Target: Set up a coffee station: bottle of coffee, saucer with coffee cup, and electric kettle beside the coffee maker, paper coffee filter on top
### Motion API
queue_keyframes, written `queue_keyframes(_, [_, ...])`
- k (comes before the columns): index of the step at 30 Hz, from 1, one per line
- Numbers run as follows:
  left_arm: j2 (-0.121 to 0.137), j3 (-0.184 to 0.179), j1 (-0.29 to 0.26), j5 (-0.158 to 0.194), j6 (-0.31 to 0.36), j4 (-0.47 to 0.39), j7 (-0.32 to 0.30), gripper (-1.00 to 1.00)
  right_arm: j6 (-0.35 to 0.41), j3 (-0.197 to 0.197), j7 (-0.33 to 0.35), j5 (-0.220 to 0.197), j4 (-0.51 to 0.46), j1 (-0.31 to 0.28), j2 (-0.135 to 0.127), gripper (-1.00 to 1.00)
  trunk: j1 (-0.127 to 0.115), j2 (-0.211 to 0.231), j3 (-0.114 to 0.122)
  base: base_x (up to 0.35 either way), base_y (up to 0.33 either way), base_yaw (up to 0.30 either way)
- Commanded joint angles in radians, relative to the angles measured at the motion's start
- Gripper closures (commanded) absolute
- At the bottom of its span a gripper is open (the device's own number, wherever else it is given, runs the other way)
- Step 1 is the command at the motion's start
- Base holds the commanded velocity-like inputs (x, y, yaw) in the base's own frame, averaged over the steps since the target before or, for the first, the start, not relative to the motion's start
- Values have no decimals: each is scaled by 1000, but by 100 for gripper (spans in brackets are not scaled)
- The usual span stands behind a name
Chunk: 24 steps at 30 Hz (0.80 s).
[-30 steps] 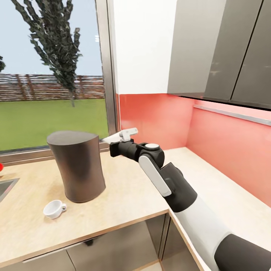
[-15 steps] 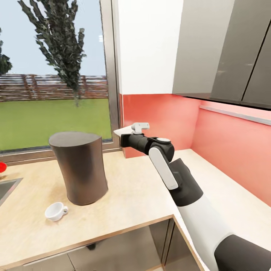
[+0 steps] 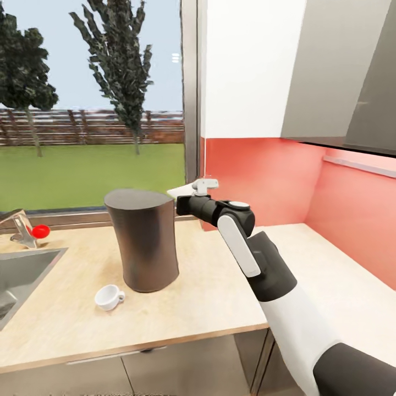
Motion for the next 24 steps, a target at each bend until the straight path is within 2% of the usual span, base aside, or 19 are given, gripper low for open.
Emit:
queue_keyframes(1, [0,5,0,-3,-4,0,1,-100,2,-2,-13,-13,-3,-1,-9,100,1,-2,-2,35,0,125])
queue_keyframes(2, [0,5,0,-3,-4,0,0,-100,2,-15,-13,-14,-9,-1,-20,100,1,-2,-2,125,0,80])
queue_keyframes(3, [0,5,0,-4,-5,0,0,-100,2,-48,-13,-14,-23,-1,-35,100,1,-2,-2,226,0,41])
queue_keyframes(4, [0,5,0,-4,-6,0,0,-100,2,-114,-12,-14,-45,-1,-51,100,1,-2,-2,200,0,17])
queue_keyframes(5, [0,5,0,-4,-6,0,0,-100,3,-143,-11,-14,-51,-2,-54,100,1,-2,-2,128,0,11])
queue_keyframes(8, [-1,5,0,-4,-7,0,0,-100,5,-183,-10,-10,-58,-14,-60,100,1,-2,-2,56,0,5])
queue_keyframes(9, [0,5,0,-4,-6,1,0,-100,14,-192,-11,-7,-55,-54,-61,100,1,-2,-2,14,0,1])
queue_keyframes(10, [0,5,0,-4,-6,1,0,-100,20,-192,-11,-6,-52,-69,-61,100,1,-2,-2,11,0,1])
queue_keyframes(13, [0,5,0,-5,-5,1,-1,-100,89,-196,-11,-4,-1,-167,-61,100,1,-2,-2,5,0,0])
queue_keyframes(14, [0,5,0,-5,-5,2,-2,-100,167,-197,-11,-5,83,-265,-60,100,1,-2,-2,1,0,0])
queue_keyframes(15, [0,4,0,-5,-5,3,-2,-100,197,-197,-11,-7,138,-315,-60,100,1,-2,-2,0,0,0])
queue_keyframes(16, [0,4,0,-5,-5,3,-3,-100,223,-197,-9,-9,240,-391,-60,100,1,-2,-2,0,0,0])
queue_keyframes(17, [0,4,0,-5,-5,3,-4,-100,228,-197,-9,-9,273,-414,-60,100,1,-2,-2,0,0,0])
queue_keyframes(19, [0,4,0,-5,-5,3,-5,-100,243,-196,-6,-13,431,-499,-60,100,1,-2,-2,0,0,0])
queue_keyframes(21, [0,4,0,-5,-5,3,-5,-100,248,-192,-5,-16,536,-536,-58,100,1,-2,-2,0,0,0])
queue_keyframes(23, [0,3,0,-5,-4,2,-6,-100,250,-176,-4,-15,573,-545,-56,100,1,-2,-2,0,0,0])
queue_keyframes(24, [0,2,0,-5,-4,2,-8,-100,250,-152,-4,-16,592,-549,-55,100,1,-2,-2,0,0,0])
